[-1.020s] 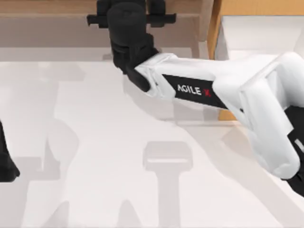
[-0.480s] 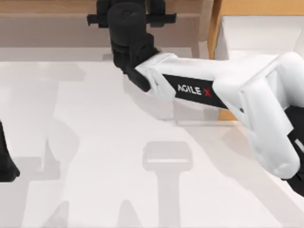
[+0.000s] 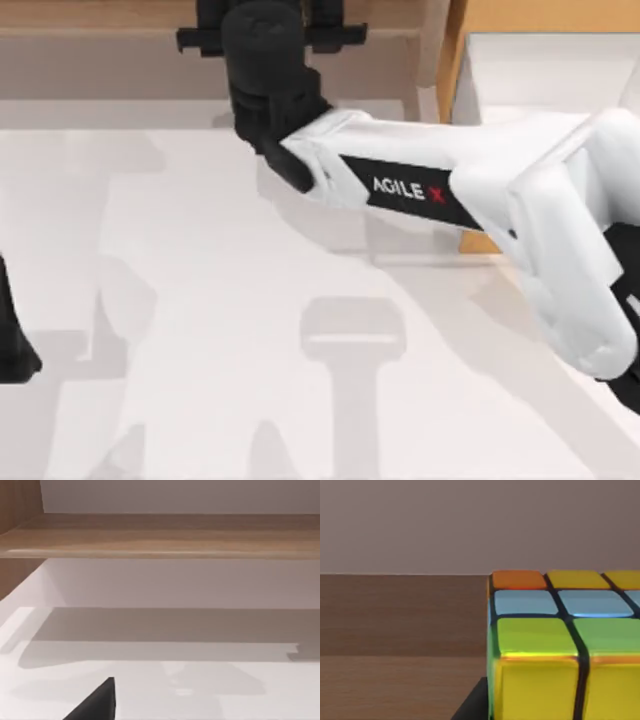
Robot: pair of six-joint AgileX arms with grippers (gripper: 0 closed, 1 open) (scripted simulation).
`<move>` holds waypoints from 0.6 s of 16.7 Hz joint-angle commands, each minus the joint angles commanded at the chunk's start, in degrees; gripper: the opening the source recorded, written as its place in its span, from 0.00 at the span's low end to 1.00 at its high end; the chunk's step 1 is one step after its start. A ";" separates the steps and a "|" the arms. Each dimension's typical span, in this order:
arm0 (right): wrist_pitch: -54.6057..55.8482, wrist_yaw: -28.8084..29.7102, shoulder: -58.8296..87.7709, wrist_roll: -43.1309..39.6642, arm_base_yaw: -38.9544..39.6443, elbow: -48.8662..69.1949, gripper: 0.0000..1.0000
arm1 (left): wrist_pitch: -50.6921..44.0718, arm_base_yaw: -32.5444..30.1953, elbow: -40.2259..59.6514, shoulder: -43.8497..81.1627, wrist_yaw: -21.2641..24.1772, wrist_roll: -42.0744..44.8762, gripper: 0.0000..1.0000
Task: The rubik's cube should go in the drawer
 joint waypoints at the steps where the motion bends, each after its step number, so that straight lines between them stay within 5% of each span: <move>1: 0.39 -0.10 -0.60 -0.16 0.72 -0.80 0.00 | 0.00 0.00 0.00 0.00 0.00 0.00 1.00; 10: 0.24 1.79 -4.30 0.67 0.59 -5.27 0.00 | 0.00 0.00 0.00 0.00 0.00 0.00 1.00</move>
